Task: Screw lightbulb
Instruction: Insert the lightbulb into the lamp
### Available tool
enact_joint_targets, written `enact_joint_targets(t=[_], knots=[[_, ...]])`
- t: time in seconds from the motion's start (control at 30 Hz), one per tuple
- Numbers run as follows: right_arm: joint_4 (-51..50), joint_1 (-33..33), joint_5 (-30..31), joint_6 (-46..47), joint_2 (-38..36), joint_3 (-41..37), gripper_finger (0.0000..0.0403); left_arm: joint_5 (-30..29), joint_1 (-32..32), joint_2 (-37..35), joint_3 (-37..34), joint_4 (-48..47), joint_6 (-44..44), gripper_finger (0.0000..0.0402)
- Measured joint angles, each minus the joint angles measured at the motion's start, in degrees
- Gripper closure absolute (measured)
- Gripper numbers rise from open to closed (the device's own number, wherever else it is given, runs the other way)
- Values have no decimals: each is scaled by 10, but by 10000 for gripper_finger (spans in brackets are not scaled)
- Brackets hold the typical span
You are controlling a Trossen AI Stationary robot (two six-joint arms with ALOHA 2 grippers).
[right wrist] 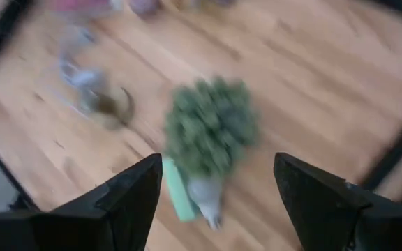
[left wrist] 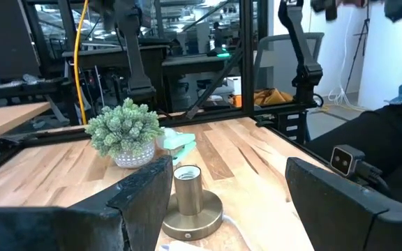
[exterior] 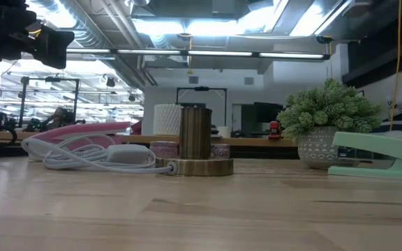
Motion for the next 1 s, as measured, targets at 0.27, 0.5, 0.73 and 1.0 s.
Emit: enact_joint_targets(t=[0.27, 0.5, 0.73, 1.0], knots=[[141, 56, -95, 48, -26, -259, 123, 0, 0, 0, 0, -1, -9, 133], [294, 114, -108, 91, -6, -364, 123, 0, 0, 0, 0, -1, -10, 133], [317, 177, -105, 154, 47, -399, 123, 0, 0, 0, 0, -1, -9, 133], [377, 231, -71, 174, 123, -413, 123, 0, 0, 0, 0, -1, -9, 133]])
